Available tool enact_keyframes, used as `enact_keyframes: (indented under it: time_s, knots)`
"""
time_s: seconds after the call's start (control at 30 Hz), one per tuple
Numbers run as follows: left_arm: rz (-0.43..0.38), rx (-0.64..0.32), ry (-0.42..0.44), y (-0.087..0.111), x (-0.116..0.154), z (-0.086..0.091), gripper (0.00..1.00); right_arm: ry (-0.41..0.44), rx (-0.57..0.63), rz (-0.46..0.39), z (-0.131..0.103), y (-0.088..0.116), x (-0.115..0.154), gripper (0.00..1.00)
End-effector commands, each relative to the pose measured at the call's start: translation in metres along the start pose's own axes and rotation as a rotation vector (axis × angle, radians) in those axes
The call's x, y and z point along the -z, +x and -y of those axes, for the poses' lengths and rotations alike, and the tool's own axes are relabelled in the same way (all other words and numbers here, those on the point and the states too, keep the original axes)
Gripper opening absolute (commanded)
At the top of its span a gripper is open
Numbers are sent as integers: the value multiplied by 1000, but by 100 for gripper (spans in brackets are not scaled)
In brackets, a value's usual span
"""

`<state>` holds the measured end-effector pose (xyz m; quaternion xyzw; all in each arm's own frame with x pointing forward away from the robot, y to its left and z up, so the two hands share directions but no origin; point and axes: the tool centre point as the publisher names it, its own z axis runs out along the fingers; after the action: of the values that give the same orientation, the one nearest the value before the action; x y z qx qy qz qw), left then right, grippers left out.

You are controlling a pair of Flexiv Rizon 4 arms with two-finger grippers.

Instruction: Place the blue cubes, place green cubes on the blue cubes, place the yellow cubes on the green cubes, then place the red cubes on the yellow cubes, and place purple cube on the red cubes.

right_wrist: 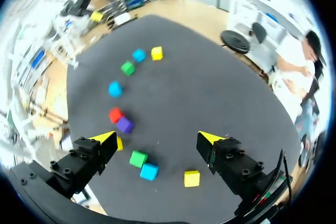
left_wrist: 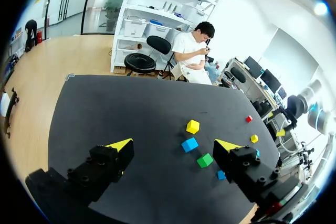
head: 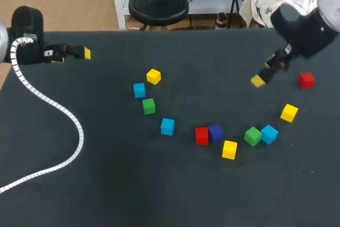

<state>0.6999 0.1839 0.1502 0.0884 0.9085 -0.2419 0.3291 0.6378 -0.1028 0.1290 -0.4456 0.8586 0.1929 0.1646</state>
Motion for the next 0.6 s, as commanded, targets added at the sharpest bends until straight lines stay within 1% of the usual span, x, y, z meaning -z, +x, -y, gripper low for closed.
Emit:
enact_keyframes:
  time_s: [0.03, 0.13, 0.2, 0.27, 0.33, 0.6]
  knots:
    - [2, 0, 4, 0, 0, -1, 100, -105, 109, -76, -2, 12, 5, 100]
    - [2, 0, 4, 0, 0, -1, 100, -157, 169, -99, -10, 29, 6, 100]
    - [2, 0, 4, 0, 0, -1, 100, -188, 238, -146, -19, 40, 6, 100]
    - [2, 0, 4, 0, 0, -1, 100, -194, 279, -180, -26, 49, 6, 100]
    - [2, 0, 4, 0, 0, -1, 100, -192, 264, -177, -28, 57, 9, 100]
    - [2, 0, 4, 0, 0, -1, 100, -192, 264, -177, -28, 57, 9, 100]
